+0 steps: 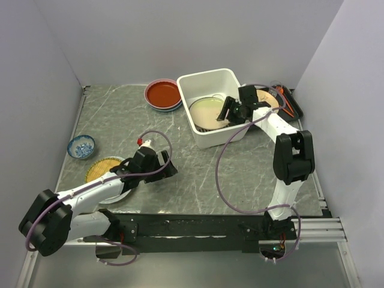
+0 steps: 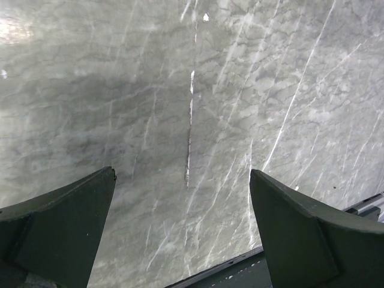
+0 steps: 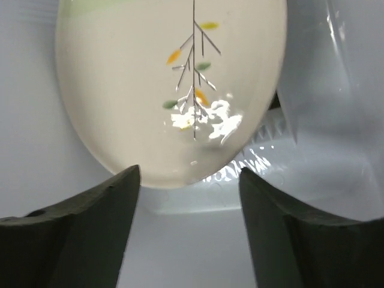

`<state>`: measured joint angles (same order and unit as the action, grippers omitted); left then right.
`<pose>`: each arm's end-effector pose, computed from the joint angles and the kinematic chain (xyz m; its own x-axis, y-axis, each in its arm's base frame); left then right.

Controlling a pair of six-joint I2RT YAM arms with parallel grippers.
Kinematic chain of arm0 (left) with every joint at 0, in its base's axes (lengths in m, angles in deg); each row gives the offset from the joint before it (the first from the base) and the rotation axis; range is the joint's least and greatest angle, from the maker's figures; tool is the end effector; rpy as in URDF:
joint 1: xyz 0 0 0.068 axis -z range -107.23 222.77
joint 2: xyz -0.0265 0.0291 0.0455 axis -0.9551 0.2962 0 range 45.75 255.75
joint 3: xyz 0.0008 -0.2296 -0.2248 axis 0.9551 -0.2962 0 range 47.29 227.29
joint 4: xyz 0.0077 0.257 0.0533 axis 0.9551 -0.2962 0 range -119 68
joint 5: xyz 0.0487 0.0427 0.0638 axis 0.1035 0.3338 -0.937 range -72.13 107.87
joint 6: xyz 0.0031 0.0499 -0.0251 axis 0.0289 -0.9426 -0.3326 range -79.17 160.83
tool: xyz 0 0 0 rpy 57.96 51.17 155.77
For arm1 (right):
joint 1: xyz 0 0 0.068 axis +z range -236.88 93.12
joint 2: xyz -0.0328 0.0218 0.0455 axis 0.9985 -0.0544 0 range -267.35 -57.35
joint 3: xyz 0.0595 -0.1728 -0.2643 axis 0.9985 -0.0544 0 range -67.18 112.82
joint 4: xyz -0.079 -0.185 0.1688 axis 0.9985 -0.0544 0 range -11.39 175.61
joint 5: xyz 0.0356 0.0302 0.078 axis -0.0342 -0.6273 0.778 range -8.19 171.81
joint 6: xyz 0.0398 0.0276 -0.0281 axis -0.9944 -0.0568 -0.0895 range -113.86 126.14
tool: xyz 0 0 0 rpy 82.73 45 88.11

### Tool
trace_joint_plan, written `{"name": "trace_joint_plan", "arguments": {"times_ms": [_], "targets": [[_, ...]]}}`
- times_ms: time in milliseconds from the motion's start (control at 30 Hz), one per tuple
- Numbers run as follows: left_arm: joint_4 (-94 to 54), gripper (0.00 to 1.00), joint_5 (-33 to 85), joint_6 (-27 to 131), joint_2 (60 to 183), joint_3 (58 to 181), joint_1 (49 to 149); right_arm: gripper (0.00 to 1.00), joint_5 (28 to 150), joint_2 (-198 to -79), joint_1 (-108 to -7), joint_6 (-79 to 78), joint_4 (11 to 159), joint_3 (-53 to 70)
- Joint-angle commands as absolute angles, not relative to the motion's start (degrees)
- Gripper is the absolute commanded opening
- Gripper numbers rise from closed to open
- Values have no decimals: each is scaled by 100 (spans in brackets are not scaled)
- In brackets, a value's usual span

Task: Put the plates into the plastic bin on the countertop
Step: Place the plate in the plastic bin.

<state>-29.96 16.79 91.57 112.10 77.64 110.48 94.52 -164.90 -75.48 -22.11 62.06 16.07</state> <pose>0.1663 -0.1276 0.2266 -0.8128 -0.3500 -0.4656 -0.0450 0.8347 -0.5489 0.4283 0.0950 0.2834 -0.7999 0.3096 -0.5140 0.0466 0.8861 0.4612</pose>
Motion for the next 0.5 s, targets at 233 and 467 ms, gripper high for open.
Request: {"name": "trace_joint_plan", "arguments": {"times_ms": [233, 467], "targets": [[-3307, 99, 1471, 9154, 10877, 8060, 11074, 81, 8568, -16212, -6588, -2278, 5864, 1780], [-3553, 99, 1392, 9128, 10657, 8209, 11074, 81, 8523, -16501, -5894, -2340, 5608, 2466]]}}
